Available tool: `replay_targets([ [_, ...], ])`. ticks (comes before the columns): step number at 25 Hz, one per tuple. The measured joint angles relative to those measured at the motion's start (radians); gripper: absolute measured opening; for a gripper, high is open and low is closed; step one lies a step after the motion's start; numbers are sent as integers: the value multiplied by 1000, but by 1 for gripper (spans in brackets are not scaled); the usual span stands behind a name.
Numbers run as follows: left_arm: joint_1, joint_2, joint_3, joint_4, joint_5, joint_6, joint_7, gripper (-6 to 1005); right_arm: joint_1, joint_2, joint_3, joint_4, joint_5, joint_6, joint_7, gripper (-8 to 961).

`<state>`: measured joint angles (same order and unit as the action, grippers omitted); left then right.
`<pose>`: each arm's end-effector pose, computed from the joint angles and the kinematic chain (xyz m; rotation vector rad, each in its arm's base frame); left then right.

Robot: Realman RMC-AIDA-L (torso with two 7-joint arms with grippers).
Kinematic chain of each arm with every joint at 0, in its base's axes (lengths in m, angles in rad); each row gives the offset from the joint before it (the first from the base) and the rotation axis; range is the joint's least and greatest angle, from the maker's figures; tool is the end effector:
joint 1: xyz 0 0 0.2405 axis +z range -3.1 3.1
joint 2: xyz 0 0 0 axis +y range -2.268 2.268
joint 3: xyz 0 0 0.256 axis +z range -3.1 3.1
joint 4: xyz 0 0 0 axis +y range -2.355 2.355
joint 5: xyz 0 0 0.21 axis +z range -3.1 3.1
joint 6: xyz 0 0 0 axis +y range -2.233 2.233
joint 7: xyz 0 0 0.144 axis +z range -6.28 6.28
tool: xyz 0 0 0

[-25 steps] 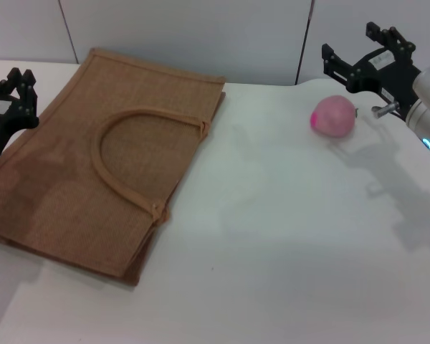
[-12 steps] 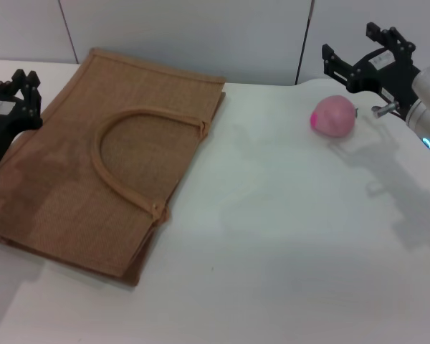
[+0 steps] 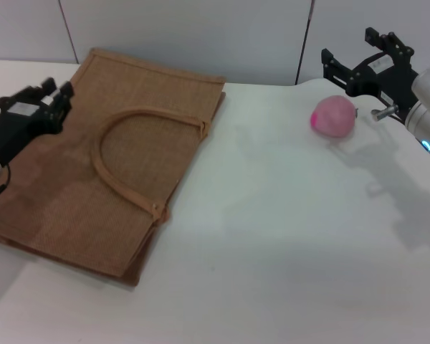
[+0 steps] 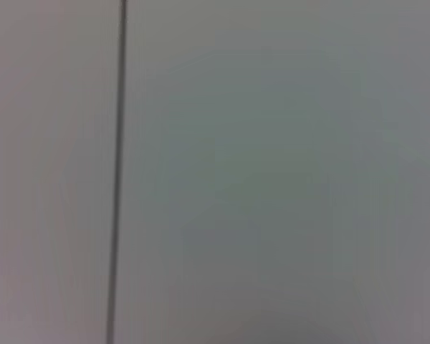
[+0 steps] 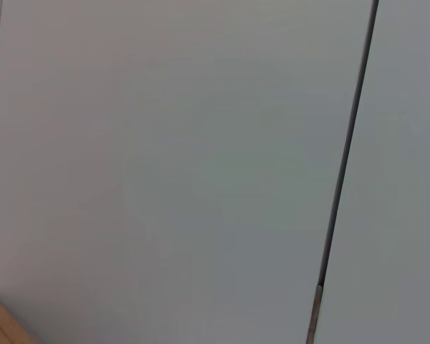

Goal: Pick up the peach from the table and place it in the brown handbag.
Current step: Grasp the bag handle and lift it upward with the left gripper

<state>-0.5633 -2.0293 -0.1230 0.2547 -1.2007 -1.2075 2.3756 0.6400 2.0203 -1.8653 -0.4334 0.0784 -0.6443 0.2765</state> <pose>-0.3424 0.3609 0.0403 -1.8443 -0.6333 -0.7346 0.2285 0.4289 -0.0335 -1.9909 0.3607 0.5735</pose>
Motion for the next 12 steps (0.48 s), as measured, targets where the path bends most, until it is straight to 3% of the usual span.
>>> replay_targets([
  [5,-41,0,0,168,235,-20,-228,311,0,0,0,0,0,0,2,864],
  [12,-114,0,4,343,552,-63,-412,314,0,0,-3,0,-5,0,21,864],
])
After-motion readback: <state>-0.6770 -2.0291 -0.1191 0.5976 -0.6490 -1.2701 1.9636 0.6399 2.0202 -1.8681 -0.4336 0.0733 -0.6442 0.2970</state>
